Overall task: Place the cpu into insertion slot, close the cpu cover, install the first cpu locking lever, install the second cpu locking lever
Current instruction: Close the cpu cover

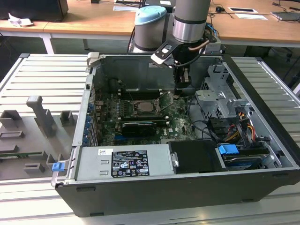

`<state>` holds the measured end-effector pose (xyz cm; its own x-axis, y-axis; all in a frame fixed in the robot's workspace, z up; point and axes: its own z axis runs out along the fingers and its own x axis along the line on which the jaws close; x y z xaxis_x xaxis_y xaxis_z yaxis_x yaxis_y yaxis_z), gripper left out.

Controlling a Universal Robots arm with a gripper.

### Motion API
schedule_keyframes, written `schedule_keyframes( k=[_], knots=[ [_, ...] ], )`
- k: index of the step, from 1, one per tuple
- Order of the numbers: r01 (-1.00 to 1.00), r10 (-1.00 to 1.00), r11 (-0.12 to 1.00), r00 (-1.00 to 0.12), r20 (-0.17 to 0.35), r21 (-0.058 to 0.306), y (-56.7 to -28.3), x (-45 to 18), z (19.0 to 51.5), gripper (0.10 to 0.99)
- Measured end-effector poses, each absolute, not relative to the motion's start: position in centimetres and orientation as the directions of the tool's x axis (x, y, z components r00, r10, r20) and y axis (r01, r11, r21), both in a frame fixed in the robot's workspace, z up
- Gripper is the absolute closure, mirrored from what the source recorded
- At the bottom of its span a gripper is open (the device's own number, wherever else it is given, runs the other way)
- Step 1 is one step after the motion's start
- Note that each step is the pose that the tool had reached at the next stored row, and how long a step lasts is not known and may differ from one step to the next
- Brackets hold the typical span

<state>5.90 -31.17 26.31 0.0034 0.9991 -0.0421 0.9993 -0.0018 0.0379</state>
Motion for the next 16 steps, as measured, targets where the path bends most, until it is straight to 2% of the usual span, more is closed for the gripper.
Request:
schedule_keyframes(
  k=[16],
  knots=[
    [0.999,0.999,-0.001,0.003,-0.042,0.038,-31.1,5.9,25.0,0.98]
  ],
)
